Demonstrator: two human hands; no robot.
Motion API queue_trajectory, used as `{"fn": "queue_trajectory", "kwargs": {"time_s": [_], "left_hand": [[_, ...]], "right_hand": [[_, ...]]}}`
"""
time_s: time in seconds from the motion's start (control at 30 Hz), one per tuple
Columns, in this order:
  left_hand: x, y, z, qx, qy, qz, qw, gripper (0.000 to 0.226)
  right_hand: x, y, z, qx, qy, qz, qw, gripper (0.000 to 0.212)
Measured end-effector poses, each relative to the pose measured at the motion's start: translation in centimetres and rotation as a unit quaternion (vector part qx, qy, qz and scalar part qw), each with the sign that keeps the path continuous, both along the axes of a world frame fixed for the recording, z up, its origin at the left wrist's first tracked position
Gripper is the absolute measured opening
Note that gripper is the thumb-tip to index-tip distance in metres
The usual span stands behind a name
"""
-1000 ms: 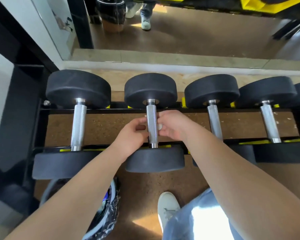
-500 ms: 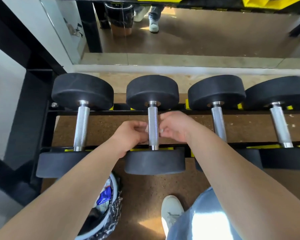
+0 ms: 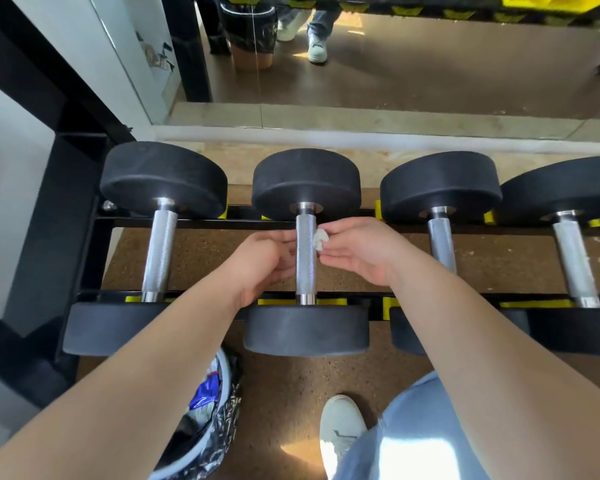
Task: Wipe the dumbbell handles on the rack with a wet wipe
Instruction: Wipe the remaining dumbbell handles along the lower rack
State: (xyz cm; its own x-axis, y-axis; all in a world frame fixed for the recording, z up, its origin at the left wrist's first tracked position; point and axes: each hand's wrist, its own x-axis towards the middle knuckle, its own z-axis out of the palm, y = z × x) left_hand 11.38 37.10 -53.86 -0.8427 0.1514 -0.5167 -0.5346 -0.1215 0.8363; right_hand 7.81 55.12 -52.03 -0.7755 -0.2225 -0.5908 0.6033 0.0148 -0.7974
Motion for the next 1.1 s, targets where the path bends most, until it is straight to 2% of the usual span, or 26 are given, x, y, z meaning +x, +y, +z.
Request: {"fn": "queue_trajectory", "kwargs": {"time_s": [0.07, 0.17, 0.23, 0.27, 0.33, 0.4, 0.43, 0.5, 0.6, 0.67, 0.73, 0.83, 0.87, 0.97, 1.03, 1.1], "left_hand": [[0.2, -0.1, 0.2, -0.003, -0.005, -0.005, 1.000, 0.060], [-0.3, -0.1, 0.5, 0.002, -0.002, 0.025, 1.000, 0.056], [-0.7, -0.1, 0.7, 0.009, 0.001, 0.059, 0.998, 0.049], [-0.8, -0.2, 0.7, 0.011, 0.001, 0.072, 0.997, 0.043], [-0.9, -0.3, 0.7, 0.008, 0.003, 0.076, 0.997, 0.036], [-0.7, -0.4, 0.8, -0.006, 0.006, 0.064, 0.998, 0.035], [-0.7, -0.4, 0.8, -0.012, 0.007, 0.058, 0.998, 0.035], [-0.5, -0.4, 0.9, -0.009, 0.006, 0.052, 0.999, 0.035], [-0.2, -0.3, 0.8, -0.013, 0.003, 0.055, 0.998, 0.034], [0.0, -0.3, 0.7, -0.015, 0.003, 0.060, 0.998, 0.034], [0.1, -0.3, 0.7, -0.017, 0.002, 0.064, 0.998, 0.032], [0.2, -0.7, 0.7, -0.008, 0.003, 0.067, 0.998, 0.030], [0.3, -0.8, 0.6, -0.010, 0.000, 0.065, 0.998, 0.028], [0.3, -1.0, 0.5, -0.012, -0.010, 0.070, 0.997, 0.027], [0.4, -1.1, 0.4, -0.013, -0.011, 0.075, 0.997, 0.027], [0.5, -1.1, 0.4, -0.014, -0.010, 0.074, 0.997, 0.025]], "right_hand": [[-0.1, -0.5, -0.2, -0.017, -0.004, -0.012, 1.000, 0.029], [-0.4, -1.4, -0.4, -0.066, 0.025, -0.080, 0.994, 0.025], [-0.2, -1.8, -0.2, -0.041, 0.058, -0.086, 0.994, 0.022], [0.0, -1.6, 0.1, -0.004, 0.075, -0.057, 0.996, 0.020], [0.9, -0.8, 1.0, 0.102, 0.091, 0.075, 0.988, 0.017], [2.1, -0.3, 1.6, 0.187, 0.089, 0.209, 0.956, 0.016], [2.4, -0.3, 1.6, 0.219, 0.106, 0.231, 0.942, 0.015], [2.4, -0.9, 1.4, 0.275, 0.194, 0.187, 0.923, 0.013], [1.3, -1.7, 0.6, 0.320, 0.362, 0.050, 0.874, 0.006], [1.1, -2.1, 0.5, 0.332, 0.433, 0.046, 0.837, 0.011], [1.8, -1.7, 1.1, 0.349, 0.420, 0.141, 0.826, 0.013], [3.1, -1.1, 2.1, 0.366, 0.311, 0.339, 0.809, 0.017], [3.2, -1.1, 2.0, 0.370, 0.308, 0.353, 0.802, 0.019], [2.5, -2.1, 1.0, 0.371, 0.395, 0.232, 0.808, 0.017], [1.5, -2.7, 0.2, 0.389, 0.468, 0.134, 0.782, 0.016], [0.4, -3.2, -0.3, 0.418, 0.509, 0.084, 0.748, 0.018]]}}
